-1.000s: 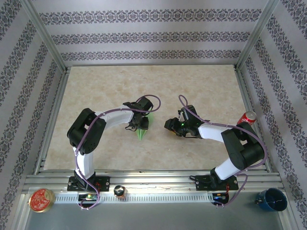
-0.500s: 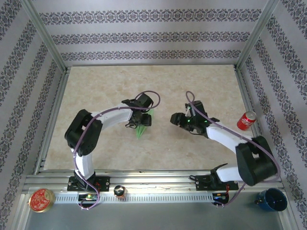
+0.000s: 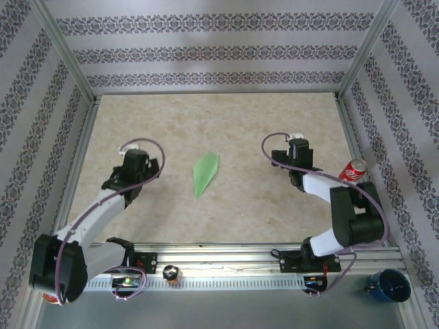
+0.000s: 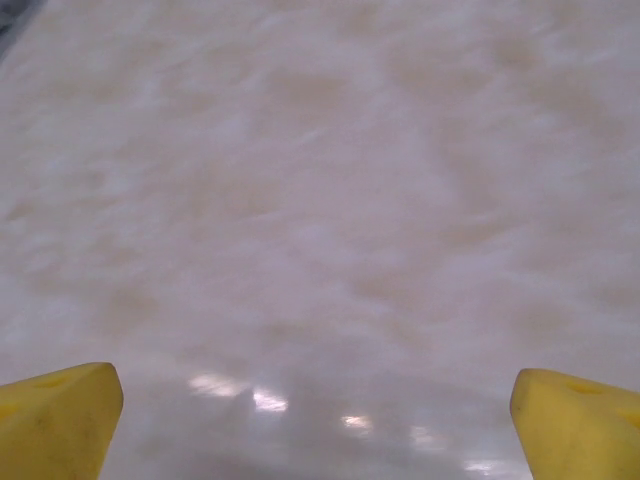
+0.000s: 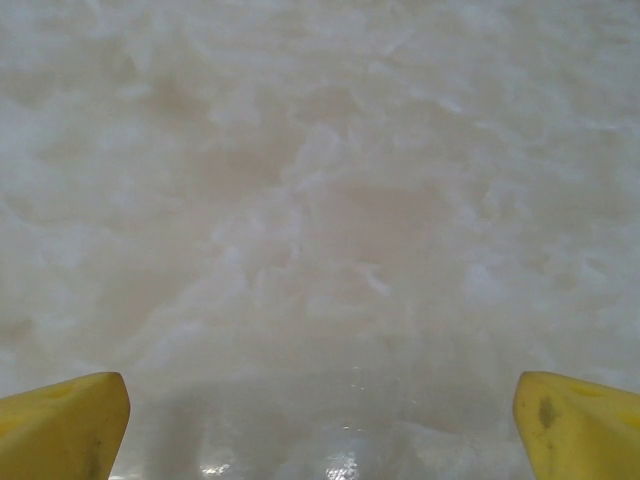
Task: Fold a paper plane with a square sheet of paper (pick it up from the middle)
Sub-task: Reset both arms
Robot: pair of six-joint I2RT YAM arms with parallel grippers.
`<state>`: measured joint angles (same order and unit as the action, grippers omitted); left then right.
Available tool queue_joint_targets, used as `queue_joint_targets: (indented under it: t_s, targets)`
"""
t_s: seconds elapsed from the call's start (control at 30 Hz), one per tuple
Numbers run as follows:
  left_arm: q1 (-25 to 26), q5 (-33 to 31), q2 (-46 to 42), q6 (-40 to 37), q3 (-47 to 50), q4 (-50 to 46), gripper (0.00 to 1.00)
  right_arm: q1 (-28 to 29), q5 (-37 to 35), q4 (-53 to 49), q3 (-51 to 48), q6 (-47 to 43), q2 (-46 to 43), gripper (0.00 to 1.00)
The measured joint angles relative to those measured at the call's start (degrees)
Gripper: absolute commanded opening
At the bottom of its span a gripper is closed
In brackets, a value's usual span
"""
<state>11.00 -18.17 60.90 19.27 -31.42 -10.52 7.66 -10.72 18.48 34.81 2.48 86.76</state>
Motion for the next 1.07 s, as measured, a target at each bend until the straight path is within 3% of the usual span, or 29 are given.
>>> queue_joint_targets:
  t_s: [0.1,0.23,0.4,0.7,1.07]
  targets:
    - [-6.1,0.1,-2.7,-4.9,8.9,8.2,1.00,-3.6,7.3,3.2,-0.3,-1.5,1.6,0.98]
    - [-11.8,3.8,0.2,-8.1,13.6,19.3,1.00,-10.8,15.9,17.0,-7.1,-0.9,-0.8,0.98]
    - [-13.9,12.2,9.5,-11.3,12.6,31.7,1.00,-9.7,19.8,27.8,-14.0,-1.2,1.0,0.98]
    - [-14.1,22.1,28.2,-14.4,12.3,60.1,0.99,-8.5,14.4,33.7,-13.9,-0.9,1.0,0.98]
    - [-14.4,22.8,30.3,-15.6,11.4,64.2,0.99,-8.5,13.1,34.5,-13.9,-0.9,1.0,0.98]
